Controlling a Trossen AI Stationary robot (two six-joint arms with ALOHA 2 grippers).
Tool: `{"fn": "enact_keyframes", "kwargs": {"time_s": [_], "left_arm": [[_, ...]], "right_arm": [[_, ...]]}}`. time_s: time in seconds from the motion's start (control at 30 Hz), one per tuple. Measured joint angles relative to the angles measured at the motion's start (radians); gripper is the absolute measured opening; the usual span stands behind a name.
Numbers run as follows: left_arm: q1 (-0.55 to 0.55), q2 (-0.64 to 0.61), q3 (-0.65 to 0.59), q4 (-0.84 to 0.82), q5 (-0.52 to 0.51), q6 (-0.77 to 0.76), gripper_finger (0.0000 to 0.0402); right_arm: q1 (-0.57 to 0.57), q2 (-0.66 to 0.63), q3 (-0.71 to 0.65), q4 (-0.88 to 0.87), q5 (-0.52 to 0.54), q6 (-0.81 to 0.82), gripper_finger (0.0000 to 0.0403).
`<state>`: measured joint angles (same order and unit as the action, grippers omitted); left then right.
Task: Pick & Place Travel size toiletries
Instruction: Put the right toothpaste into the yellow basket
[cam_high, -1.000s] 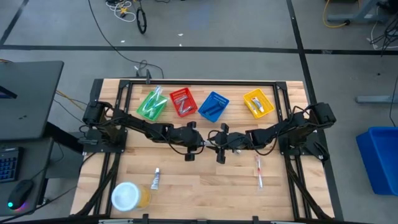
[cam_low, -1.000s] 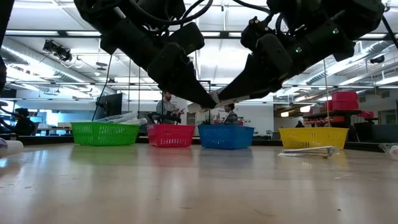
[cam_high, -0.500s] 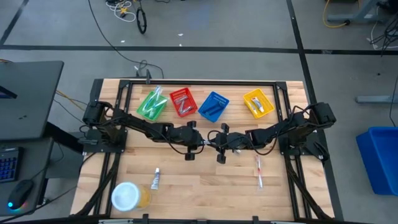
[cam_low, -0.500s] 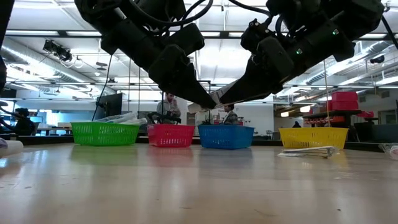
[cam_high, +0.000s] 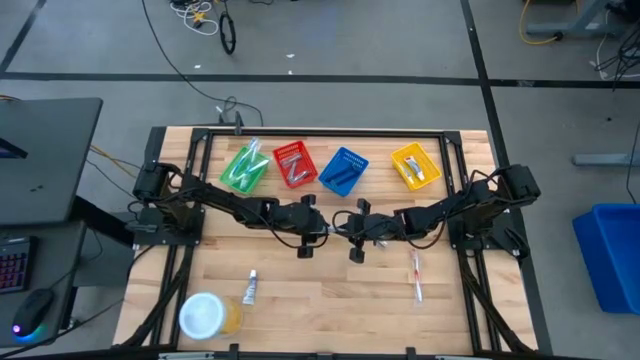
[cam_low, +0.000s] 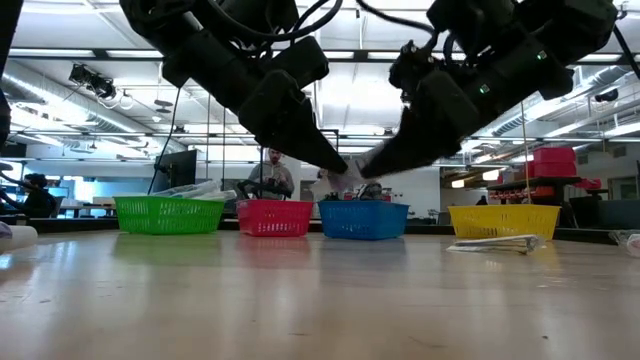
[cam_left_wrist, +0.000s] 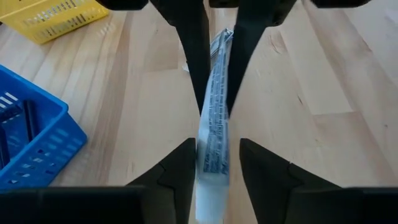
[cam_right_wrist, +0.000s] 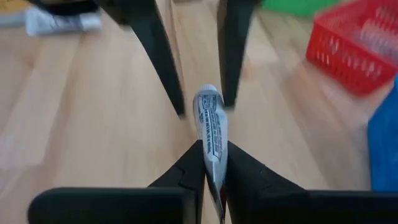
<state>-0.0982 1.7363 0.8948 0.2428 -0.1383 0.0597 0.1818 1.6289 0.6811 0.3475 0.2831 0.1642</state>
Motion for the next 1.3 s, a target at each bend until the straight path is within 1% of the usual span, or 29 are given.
{"fn": "enact_keyframes", "kwargs": {"time_s": [0.17,0.27,0.3,0.33,0.4,0.5,0.57,0.6,0.63,0.67,0.77,0.83,0.87,0.97,1.03,1.1,1.23,1.3], "left_arm": [[0.0,0.0,0.0,-0.001,-0.004,0.0,0.0149],[0.0,0.0,0.0,0.001,-0.007,0.004,0.0151],[0.0,0.0,0.0,0.001,-0.007,0.008,0.0151],[0.0,0.0,0.0,0.001,-0.007,0.012,0.0151],[0.0,0.0,0.0,0.001,-0.007,0.013,0.0151],[0.0,0.0,0.0,0.003,-0.007,0.009,0.0151],[0.0,0.0,0.0,0.004,-0.007,0.009,0.0151],[0.0,0.0,0.0,0.004,-0.007,0.008,0.0151],[0.0,0.0,0.0,0.006,-0.008,0.008,0.0151],[0.0,0.0,0.0,0.006,-0.007,0.007,0.0151],[0.0,0.0,0.0,0.011,-0.008,0.005,0.0151],[0.0,0.0,0.0,0.011,-0.007,0.005,0.0151],[0.0,0.0,0.0,0.011,-0.007,0.005,0.0151],[0.0,0.0,0.0,0.011,-0.007,-0.001,0.0151],[0.0,0.0,0.0,0.01,-0.007,-0.014,0.0151],[0.0,0.0,0.0,0.01,-0.007,-0.023,0.0151],[0.0,0.0,0.0,0.01,-0.006,-0.036,0.0151],[0.0,0.0,0.0,0.01,-0.006,-0.037,0.0151]], "right_arm": [[0.001,-0.025,0.0,-0.17,0.002,0.078,0.0049],[0.001,-0.092,0.0,-0.312,0.009,0.085,0.0047],[0.001,-0.119,0.0,-0.351,0.032,0.086,0.0046],[0.001,-0.153,0.0,-0.4,0.074,0.09,0.0046],[0.001,-0.225,0.0,-0.495,0.19,0.097,0.0045],[-0.013,-0.343,0.0,-0.625,0.423,0.128,0.0045],[-0.043,-0.404,0.0,-0.717,0.559,0.173,0.0046],[-0.067,-0.429,0.0,-0.769,0.613,0.21,0.0046],[-0.096,-0.448,0.0,-0.815,0.645,0.255,0.0046],[-0.129,-0.462,0.0,-0.859,0.653,0.3,0.0045],[-0.24,-0.473,0.0,-0.98,0.625,0.402,0.0046],[-0.313,-0.47,0.0,-1.023,0.601,0.449,0.0046],[-0.347,-0.465,0.0,-1.025,0.587,0.461,0.0046],[-0.44,-0.46,0.0,-1.021,0.496,0.461,0.0045],[-0.492,-0.456,0.0,-1.027,0.432,0.459,0.0045],[-0.538,-0.457,0.0,-1.031,0.392,0.464,0.0046],[-0.602,-0.457,0.0,-1.032,0.323,0.475,0.005],[-0.626,-0.457,0.0,-1.036,0.269,0.475,0.0052]]}}
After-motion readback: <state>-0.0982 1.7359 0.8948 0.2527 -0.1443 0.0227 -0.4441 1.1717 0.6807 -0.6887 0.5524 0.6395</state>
